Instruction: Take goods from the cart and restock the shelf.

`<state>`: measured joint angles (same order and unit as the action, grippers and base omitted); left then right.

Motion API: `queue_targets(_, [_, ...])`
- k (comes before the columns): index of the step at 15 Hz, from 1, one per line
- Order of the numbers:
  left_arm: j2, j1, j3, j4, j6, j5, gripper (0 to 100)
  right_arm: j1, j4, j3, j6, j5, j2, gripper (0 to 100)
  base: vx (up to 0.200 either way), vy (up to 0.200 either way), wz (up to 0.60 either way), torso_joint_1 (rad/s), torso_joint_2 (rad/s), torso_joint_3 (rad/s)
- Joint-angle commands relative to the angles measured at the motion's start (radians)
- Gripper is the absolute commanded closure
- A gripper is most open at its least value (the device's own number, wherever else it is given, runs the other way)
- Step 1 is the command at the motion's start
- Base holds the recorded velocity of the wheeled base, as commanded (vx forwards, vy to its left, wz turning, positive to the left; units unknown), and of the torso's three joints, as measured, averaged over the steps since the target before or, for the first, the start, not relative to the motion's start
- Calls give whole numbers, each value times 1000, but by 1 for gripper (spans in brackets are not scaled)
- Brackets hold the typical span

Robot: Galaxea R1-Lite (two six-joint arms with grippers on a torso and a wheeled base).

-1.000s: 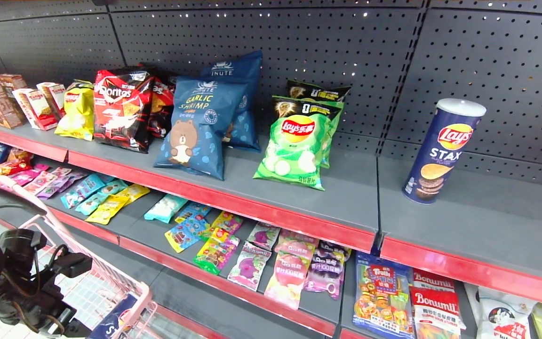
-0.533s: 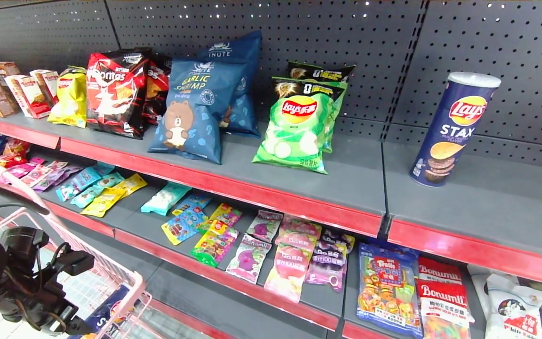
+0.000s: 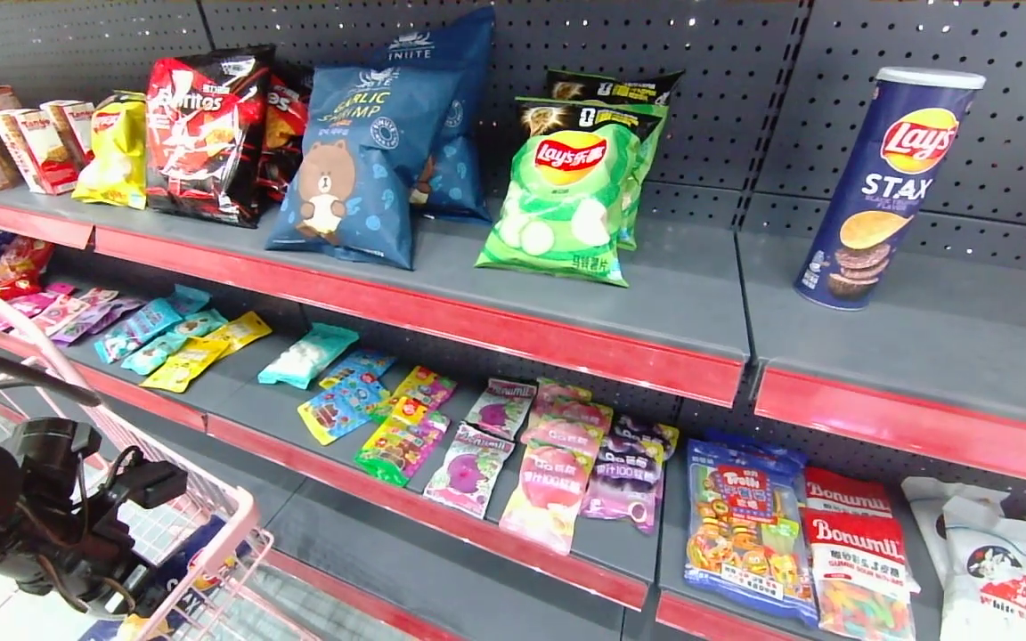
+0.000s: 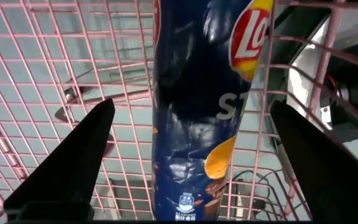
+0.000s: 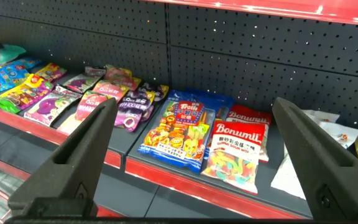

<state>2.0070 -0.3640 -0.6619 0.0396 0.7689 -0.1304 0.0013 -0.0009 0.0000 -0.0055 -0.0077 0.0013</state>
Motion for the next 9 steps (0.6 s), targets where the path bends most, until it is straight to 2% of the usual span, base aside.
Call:
queue_targets(1, [-4, 20, -10, 0, -2, 0, 0, 0, -1, 0, -1, 0, 0, 0, 0, 0, 0, -22, 56, 27])
queue_targets(5, [87, 23, -44, 2, -14, -1, 0, 0, -1, 0, 1, 0, 0, 0, 0, 0, 0, 0, 0, 0])
queue_targets(9, [174, 34, -94, 28, -13, -43, 0, 0, -1, 0, 1, 0, 0, 0, 0, 0, 0, 0, 0, 0])
